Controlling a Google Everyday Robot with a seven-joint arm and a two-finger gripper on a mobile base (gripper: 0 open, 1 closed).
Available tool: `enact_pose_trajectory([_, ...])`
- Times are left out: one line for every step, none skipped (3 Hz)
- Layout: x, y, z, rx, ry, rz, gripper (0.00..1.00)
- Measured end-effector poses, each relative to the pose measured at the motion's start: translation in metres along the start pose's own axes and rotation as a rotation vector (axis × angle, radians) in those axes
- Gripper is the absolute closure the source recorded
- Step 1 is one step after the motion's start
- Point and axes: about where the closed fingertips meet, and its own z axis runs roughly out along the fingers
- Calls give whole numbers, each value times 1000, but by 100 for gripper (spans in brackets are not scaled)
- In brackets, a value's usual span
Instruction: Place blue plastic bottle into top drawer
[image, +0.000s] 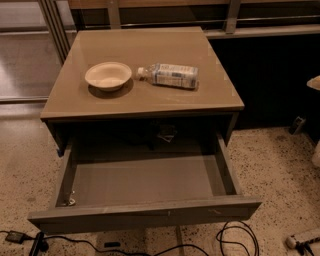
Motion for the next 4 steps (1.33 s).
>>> enact_pose_trajectory([0, 0, 0, 0, 0, 0, 0])
enact_pose_trajectory([-28, -13, 4, 35, 40, -109, 0])
enact_pose_trajectory([-81, -40, -2, 93, -4, -211, 0])
enact_pose_trajectory([-134, -55, 2, 132, -131, -181, 0])
